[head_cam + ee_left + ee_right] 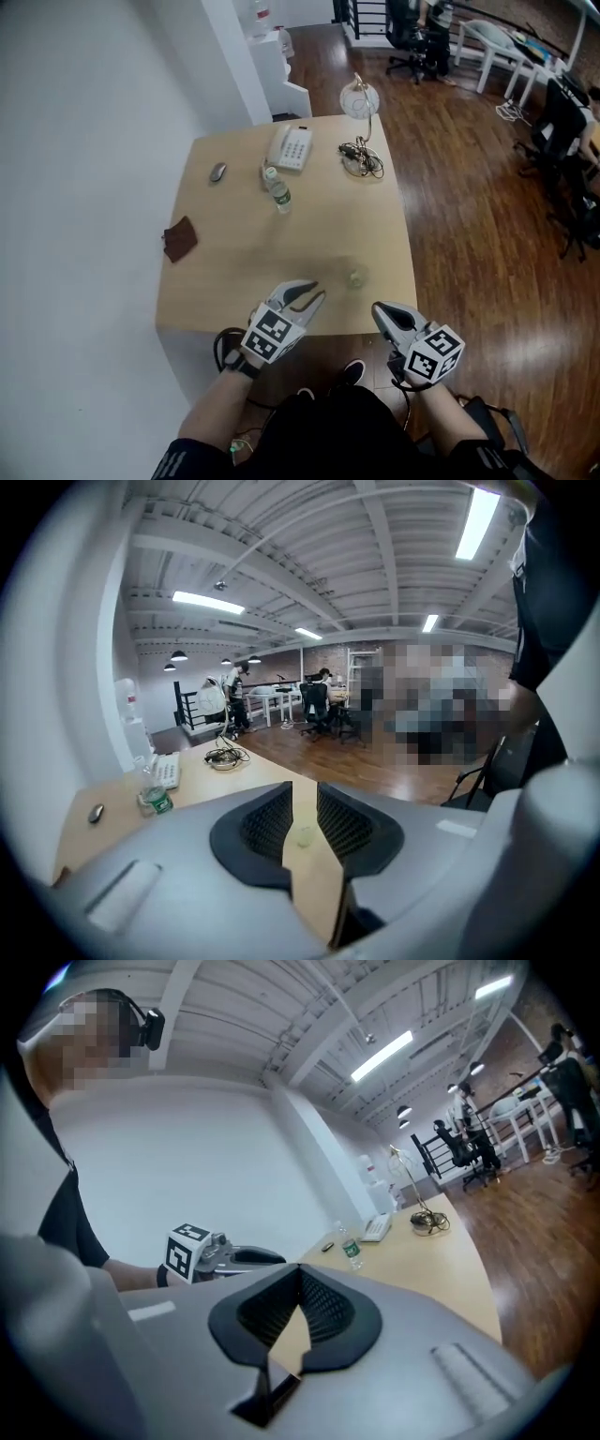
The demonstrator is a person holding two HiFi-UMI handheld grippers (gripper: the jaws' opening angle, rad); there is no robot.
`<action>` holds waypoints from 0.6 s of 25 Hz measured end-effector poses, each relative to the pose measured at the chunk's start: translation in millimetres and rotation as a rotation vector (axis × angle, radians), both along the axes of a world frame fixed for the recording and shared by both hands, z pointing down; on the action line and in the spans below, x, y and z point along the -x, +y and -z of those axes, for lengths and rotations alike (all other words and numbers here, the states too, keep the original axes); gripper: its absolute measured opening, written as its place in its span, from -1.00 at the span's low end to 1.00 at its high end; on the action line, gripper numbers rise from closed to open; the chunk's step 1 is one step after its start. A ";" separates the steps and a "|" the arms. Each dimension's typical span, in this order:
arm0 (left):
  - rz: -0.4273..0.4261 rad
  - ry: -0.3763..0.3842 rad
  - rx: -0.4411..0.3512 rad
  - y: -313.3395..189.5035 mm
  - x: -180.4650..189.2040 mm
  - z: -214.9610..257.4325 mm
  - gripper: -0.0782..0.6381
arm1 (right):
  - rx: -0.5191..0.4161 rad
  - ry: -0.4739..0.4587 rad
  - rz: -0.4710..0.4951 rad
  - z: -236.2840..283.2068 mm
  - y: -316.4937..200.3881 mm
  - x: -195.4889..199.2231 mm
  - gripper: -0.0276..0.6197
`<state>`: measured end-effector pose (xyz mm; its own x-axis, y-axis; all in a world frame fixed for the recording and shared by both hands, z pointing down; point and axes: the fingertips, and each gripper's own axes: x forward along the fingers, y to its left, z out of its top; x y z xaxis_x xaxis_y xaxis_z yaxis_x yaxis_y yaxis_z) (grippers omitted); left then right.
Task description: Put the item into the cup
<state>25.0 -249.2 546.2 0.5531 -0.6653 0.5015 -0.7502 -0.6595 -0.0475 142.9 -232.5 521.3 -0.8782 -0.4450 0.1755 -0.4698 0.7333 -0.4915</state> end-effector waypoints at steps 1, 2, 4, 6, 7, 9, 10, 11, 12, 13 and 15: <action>0.006 0.000 -0.024 10.4 6.8 7.2 -0.60 | -0.017 0.010 0.021 5.1 6.2 6.7 -0.89; 0.011 0.002 -0.047 21.1 13.0 13.5 -0.60 | -0.032 0.018 0.040 9.3 13.9 13.4 -0.89; 0.028 0.021 -0.064 46.2 24.9 21.2 -0.59 | -0.063 0.029 0.068 15.7 33.4 26.2 -0.89; 0.042 0.066 -0.050 77.2 34.2 27.4 -0.58 | -0.091 0.023 0.084 22.8 57.8 38.3 -0.89; 0.044 0.090 -0.046 93.7 37.8 31.4 -0.56 | -0.099 0.014 0.088 26.5 71.3 44.2 -0.89; 0.049 0.122 -0.042 127.7 46.9 37.3 -0.54 | -0.104 0.002 0.086 32.6 99.8 55.3 -0.89; 0.054 0.137 -0.038 145.4 52.2 39.4 -0.53 | -0.102 0.000 0.081 35.0 114.8 60.1 -0.89; 0.059 0.152 -0.032 163.4 57.2 41.6 -0.52 | -0.096 0.000 0.074 37.0 130.3 64.1 -0.89; 0.062 0.165 -0.025 181.8 61.5 43.7 -0.52 | -0.089 0.003 0.069 38.7 146.5 67.5 -0.89; 0.064 0.174 -0.017 199.8 64.9 45.3 -0.52 | -0.086 0.008 0.067 40.0 163.0 70.6 -0.89; 0.060 0.173 -0.002 234.6 69.9 45.9 -0.52 | -0.089 0.026 0.069 41.2 195.7 76.9 -0.89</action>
<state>-45.0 -14.6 500.3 0.5901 -0.7009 0.4007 -0.7855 -0.6131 0.0842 66.0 -36.8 480.1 -0.9029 -0.3983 0.1617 -0.4285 0.8044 -0.4115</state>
